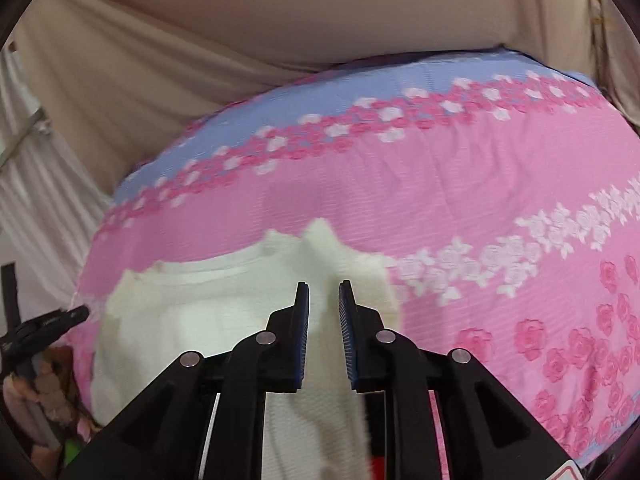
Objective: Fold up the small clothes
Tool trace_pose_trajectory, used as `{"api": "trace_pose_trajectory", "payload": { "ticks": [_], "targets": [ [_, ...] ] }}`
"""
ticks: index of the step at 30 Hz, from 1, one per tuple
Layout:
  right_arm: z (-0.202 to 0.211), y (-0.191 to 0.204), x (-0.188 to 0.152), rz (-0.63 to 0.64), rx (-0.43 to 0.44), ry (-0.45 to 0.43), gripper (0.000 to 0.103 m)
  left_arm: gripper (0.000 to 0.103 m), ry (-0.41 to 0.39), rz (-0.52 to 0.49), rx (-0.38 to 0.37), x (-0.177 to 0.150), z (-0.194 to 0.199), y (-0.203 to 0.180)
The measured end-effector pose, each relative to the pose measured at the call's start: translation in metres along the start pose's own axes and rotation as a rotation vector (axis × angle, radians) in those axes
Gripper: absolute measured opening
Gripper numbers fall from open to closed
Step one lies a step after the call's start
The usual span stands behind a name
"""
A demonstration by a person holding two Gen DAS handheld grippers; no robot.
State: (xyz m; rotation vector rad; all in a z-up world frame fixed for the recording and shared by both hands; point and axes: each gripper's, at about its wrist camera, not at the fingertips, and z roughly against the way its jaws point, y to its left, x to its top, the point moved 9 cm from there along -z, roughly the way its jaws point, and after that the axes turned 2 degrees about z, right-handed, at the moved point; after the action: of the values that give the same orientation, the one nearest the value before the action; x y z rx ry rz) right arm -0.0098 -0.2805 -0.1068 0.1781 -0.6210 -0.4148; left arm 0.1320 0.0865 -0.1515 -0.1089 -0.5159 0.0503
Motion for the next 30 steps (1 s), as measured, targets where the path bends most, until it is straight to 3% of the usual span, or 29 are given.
{"api": "trace_pose_trajectory", "payload": {
  "ticks": [3, 5, 8, 11, 13, 14, 15, 19, 22, 24, 26, 30],
  "targets": [
    [-0.037, 0.007, -0.016, 0.056, -0.026, 0.080, 0.011, 0.016, 0.025, -0.046, 0.036, -0.004, -0.024, -0.010],
    [-0.068, -0.023, -0.032, -0.006, -0.106, 0.152, 0.000, 0.017, 0.079, -0.046, 0.084, -0.012, -0.053, -0.004],
    [-0.060, -0.043, -0.027, -0.109, -0.077, 0.129, 0.000, 0.017, 0.082, -0.049, 0.109, -0.015, -0.059, 0.003],
    [-0.050, -0.028, -0.022, -0.058, -0.056, 0.115, 0.001, 0.017, 0.088, -0.063, 0.116, -0.016, -0.059, 0.004],
    [-0.062, -0.029, -0.024, -0.008, -0.100, 0.135, 0.000, 0.017, 0.087, -0.069, 0.130, -0.016, -0.062, 0.003],
    [-0.072, -0.038, -0.027, -0.005, -0.128, 0.160, 0.000, 0.017, 0.085, -0.081, 0.141, -0.016, -0.062, 0.002],
    [-0.073, -0.041, -0.028, -0.025, -0.102, 0.151, 0.000, 0.017, 0.084, -0.093, 0.150, -0.017, -0.063, 0.000],
    [-0.050, -0.035, -0.017, -0.044, -0.105, 0.114, 0.000, 0.017, 0.085, -0.108, 0.157, -0.018, -0.063, 0.000],
    [-0.048, -0.007, -0.011, 0.044, -0.070, 0.108, 0.004, 0.017, 0.081, -0.112, 0.167, -0.018, -0.063, 0.000],
    [-0.064, -0.011, -0.015, 0.092, -0.123, 0.144, 0.004, 0.017, 0.079, -0.113, 0.175, -0.019, -0.063, 0.000],
    [-0.083, -0.035, -0.017, 0.040, -0.129, 0.169, 0.000, 0.017, 0.080, -0.119, 0.179, -0.019, -0.064, -0.001],
    [-0.070, -0.043, -0.012, -0.041, -0.079, 0.148, 0.000, 0.018, 0.082, -0.119, 0.179, -0.018, -0.065, -0.001]
  ]
}}
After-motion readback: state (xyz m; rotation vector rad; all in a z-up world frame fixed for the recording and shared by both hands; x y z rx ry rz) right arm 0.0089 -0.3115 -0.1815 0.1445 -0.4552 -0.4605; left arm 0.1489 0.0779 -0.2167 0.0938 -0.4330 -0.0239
